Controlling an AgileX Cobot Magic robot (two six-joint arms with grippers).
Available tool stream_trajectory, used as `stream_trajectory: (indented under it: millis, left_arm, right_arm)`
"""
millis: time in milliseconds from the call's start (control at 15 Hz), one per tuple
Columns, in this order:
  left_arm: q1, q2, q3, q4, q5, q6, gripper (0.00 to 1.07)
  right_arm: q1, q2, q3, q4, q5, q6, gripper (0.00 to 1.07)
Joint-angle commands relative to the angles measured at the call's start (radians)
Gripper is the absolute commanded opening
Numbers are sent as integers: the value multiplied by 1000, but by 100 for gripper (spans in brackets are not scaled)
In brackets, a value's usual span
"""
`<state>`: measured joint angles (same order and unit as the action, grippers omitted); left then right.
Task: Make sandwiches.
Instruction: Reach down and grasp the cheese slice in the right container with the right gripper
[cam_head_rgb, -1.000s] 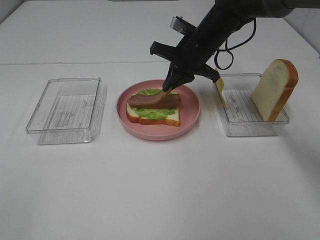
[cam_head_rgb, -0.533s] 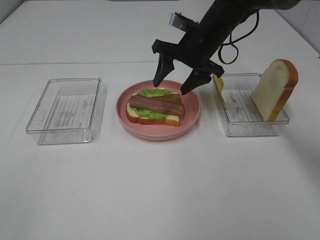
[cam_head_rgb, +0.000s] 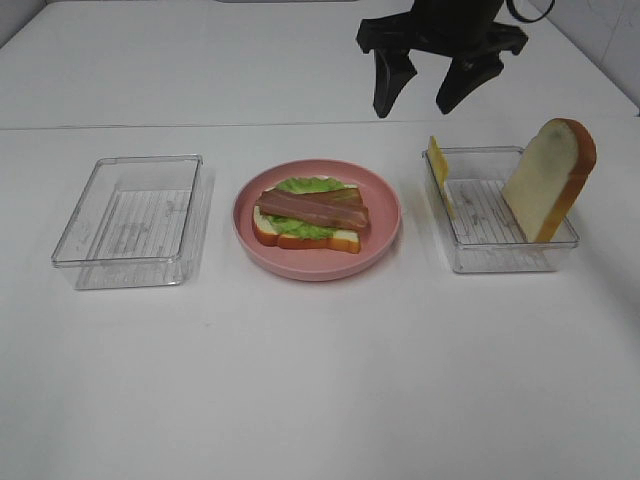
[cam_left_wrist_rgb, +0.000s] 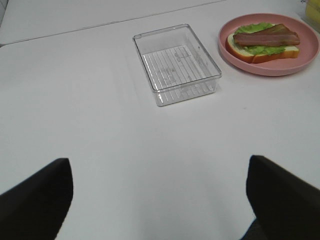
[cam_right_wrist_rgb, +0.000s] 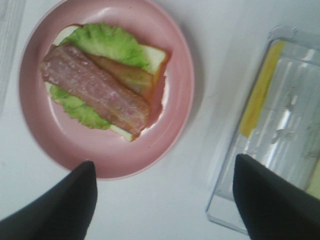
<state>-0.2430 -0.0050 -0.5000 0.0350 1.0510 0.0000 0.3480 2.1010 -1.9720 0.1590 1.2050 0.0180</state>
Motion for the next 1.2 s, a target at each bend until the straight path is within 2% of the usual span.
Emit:
stream_trajectory:
  millis: [67,333,533,600,733,1200]
  left_arm:
    - [-2,-22,1,0,-5,-9,89]
    - [-2,-22,1,0,-5,-9,89]
    - [-2,-22,1,-1,-5,-9,89]
    - [-2,-22,1,-1,-5,-9,89]
    - [-2,-22,1,-1,-5,-9,89]
    - [-2,-22,1,-1,-5,-9,89]
  right_arm:
    - [-14,-8,-17,-101,-25,36,72]
    - [-65,61,-17,-79,-111,51,69]
    - [-115,142,-23,-49,-141,50,57]
    - [-122,156,-25,-16,-147,39,57]
    - [-130,175,-25,26,-162,17,57]
    - [-130,224,-25,12,-177,17,52]
